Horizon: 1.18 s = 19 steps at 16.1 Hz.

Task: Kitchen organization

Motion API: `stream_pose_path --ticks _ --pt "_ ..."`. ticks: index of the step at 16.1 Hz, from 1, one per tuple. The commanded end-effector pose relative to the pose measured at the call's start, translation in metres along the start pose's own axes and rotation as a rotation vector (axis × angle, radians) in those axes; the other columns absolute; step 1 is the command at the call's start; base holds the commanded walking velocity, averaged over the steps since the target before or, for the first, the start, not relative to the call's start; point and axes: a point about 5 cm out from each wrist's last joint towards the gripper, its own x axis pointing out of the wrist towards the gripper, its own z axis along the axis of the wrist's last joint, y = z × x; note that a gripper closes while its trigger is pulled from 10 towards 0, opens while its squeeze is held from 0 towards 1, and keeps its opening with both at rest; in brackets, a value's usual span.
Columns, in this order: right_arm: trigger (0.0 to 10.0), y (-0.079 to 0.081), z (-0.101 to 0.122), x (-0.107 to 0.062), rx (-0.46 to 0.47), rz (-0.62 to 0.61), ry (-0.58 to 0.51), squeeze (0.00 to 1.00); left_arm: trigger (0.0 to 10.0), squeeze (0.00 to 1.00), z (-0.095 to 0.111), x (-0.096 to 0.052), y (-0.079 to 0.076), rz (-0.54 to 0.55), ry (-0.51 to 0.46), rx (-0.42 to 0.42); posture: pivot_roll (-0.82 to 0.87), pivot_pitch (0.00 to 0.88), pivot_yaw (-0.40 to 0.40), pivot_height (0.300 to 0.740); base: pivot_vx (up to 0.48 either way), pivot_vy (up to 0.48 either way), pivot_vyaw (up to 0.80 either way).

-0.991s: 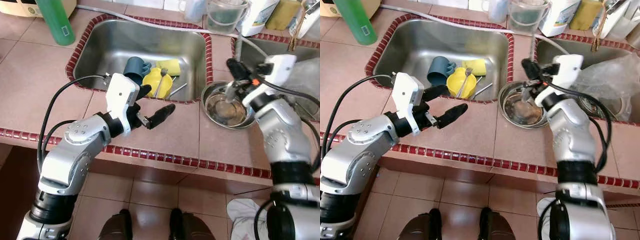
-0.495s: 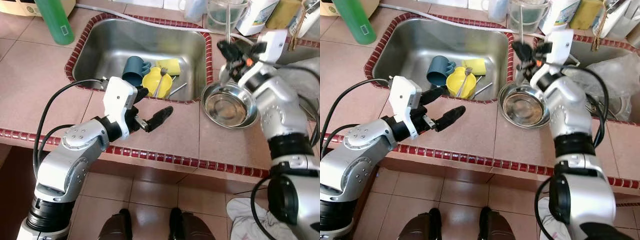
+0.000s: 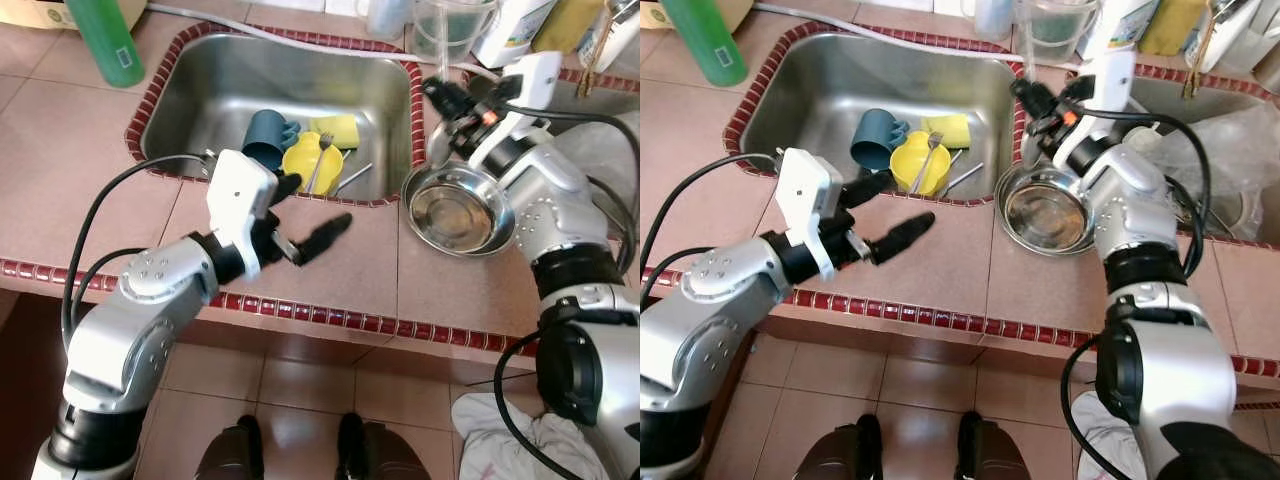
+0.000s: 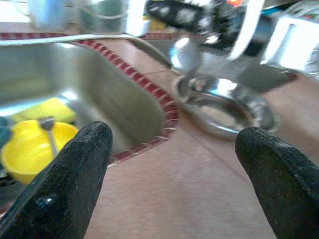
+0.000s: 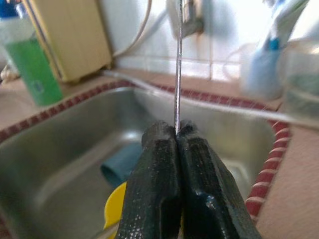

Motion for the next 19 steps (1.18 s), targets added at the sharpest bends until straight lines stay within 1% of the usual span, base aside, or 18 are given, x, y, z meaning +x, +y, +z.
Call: stream_pose_path --ticks 1,3,5,7,9,12,14,15,19 --pt "10.0 0.001 0.005 0.003 -0.022 0.028 0.006 0.00 10.0 0.00 0.000 -0.002 -0.007 -0.031 0.008 -0.008 0.07 0.326 -0.088 0.740 0.000 0.000 0.00" --pt "10.0 0.005 0.003 0.008 -0.019 0.055 0.021 0.00 10.0 0.00 0.000 -0.006 -0.005 -0.022 0.010 -0.027 0.08 0.340 -0.094 0.740 0.000 0.000 0.00" --pt "10.0 0.008 0.007 0.015 -0.018 0.061 0.013 0.00 10.0 0.00 0.000 -0.009 -0.005 -0.010 0.011 -0.039 0.08 0.349 -0.102 0.740 0.000 0.000 0.00" --pt "10.0 0.011 0.015 0.023 -0.011 0.059 -0.011 0.00 10.0 0.00 0.000 -0.011 -0.006 0.002 0.018 -0.039 0.09 0.352 -0.110 0.740 0.000 0.000 0.00" --pt "10.0 0.014 0.016 0.027 -0.008 0.066 -0.010 0.00 10.0 0.00 0.001 -0.012 -0.006 0.006 0.017 -0.044 0.09 0.353 -0.112 0.740 0.000 0.000 0.00" --pt "10.0 0.021 0.008 0.032 -0.011 0.073 0.024 0.00 10.0 0.00 0.002 -0.013 -0.008 0.016 0.018 -0.053 0.09 0.369 -0.120 0.740 0.000 0.000 0.00" --pt "10.0 0.028 -0.001 0.035 -0.001 0.099 0.054 0.00 10.0 0.00 0.002 -0.016 -0.010 0.030 0.023 -0.065 0.10 0.378 -0.126 0.740 0.000 0.000 0.00" --pt "10.0 0.029 -0.002 0.036 -0.001 0.100 0.057 0.00 10.0 0.00 0.002 -0.016 -0.010 0.033 0.023 -0.068 0.10 0.378 -0.126 0.740 0.000 0.000 0.00" --pt "10.0 0.036 -0.009 0.038 0.013 0.126 0.081 0.00 10.0 0.00 0.012 -0.019 -0.006 0.052 0.003 -0.051 0.11 0.386 -0.130 0.740 0.000 0.000 0.00"
